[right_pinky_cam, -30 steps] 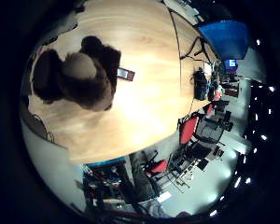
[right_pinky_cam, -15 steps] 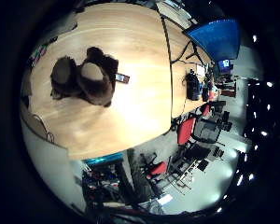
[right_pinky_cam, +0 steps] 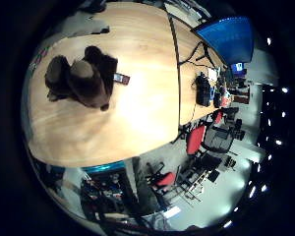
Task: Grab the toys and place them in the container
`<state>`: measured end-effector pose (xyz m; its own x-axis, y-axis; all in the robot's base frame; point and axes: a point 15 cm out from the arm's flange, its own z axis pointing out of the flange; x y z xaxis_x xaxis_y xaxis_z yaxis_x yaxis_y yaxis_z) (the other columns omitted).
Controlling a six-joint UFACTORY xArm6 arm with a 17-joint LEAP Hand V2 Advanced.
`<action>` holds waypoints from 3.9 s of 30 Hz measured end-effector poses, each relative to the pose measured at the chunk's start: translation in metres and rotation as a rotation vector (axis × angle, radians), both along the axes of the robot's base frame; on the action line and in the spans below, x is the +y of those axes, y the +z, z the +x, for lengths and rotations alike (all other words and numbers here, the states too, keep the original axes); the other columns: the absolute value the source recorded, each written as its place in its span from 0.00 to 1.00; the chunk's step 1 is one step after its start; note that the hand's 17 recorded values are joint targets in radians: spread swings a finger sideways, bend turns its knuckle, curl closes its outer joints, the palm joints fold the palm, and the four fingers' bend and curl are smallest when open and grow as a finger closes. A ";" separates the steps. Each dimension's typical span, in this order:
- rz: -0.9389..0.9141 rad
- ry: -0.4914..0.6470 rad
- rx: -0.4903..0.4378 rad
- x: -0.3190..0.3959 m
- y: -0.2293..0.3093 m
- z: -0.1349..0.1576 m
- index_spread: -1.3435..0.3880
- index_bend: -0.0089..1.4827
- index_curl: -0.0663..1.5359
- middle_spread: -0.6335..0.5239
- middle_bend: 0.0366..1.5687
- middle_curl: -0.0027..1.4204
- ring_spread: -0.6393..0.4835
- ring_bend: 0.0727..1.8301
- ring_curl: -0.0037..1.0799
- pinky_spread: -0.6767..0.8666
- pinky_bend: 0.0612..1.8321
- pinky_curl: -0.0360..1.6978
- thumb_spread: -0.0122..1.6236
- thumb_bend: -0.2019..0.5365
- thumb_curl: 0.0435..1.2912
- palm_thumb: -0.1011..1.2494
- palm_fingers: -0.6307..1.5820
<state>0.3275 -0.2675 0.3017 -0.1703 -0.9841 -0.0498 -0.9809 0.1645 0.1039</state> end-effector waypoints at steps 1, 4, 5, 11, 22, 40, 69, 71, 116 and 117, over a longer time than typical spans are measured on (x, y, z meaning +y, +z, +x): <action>0.003 0.002 0.005 0.000 -0.003 0.000 0.50 0.14 0.32 0.43 0.19 0.26 0.60 0.23 0.22 0.61 0.41 0.19 0.55 0.23 0.17 0.31 0.27; 0.016 0.003 0.023 -0.001 -0.013 0.003 0.51 0.12 0.30 0.45 0.17 0.25 0.63 0.21 0.21 0.66 0.40 0.18 0.55 0.23 0.18 0.32 0.28; 0.018 0.003 0.025 -0.002 -0.016 0.004 0.51 0.12 0.29 0.46 0.17 0.25 0.63 0.21 0.21 0.67 0.39 0.18 0.55 0.24 0.18 0.32 0.28; 0.020 -0.002 0.027 -0.011 -0.033 0.011 0.51 0.11 0.27 0.47 0.15 0.24 0.65 0.19 0.21 0.71 0.39 0.17 0.54 0.23 0.20 0.34 0.29; 0.055 -0.010 0.066 -0.032 -0.078 0.023 0.52 0.11 0.24 0.48 0.13 0.24 0.65 0.19 0.23 0.73 0.36 0.16 0.54 0.23 0.21 0.36 0.31; 0.124 -0.005 0.144 -0.038 -0.145 0.026 0.52 0.09 0.20 0.46 0.12 0.25 0.56 0.25 0.26 0.70 0.39 0.17 0.55 0.23 0.21 0.39 0.36; 0.126 -0.024 0.116 -0.053 -0.116 0.020 0.46 0.33 0.25 0.15 0.47 0.42 0.27 0.61 0.45 0.12 0.62 0.25 0.56 0.27 0.28 0.84 0.85; 0.115 -0.026 0.088 -0.053 -0.102 0.022 0.46 0.34 0.26 0.15 0.48 0.42 0.27 0.62 0.46 0.12 0.61 0.25 0.55 0.26 0.27 0.84 0.85; 0.097 0.296 -0.228 0.195 0.118 0.081 0.46 0.34 0.40 0.18 0.56 0.41 0.27 0.64 0.43 0.07 0.57 0.27 0.56 0.24 0.24 0.82 0.84; 0.100 0.316 -0.227 0.211 0.120 0.084 0.46 0.34 0.40 0.18 0.56 0.40 0.27 0.64 0.43 0.07 0.57 0.27 0.56 0.24 0.24 0.82 0.84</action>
<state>0.4112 -0.0568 0.4216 0.1664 -0.9746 -0.1500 -0.9814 -0.1488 -0.1216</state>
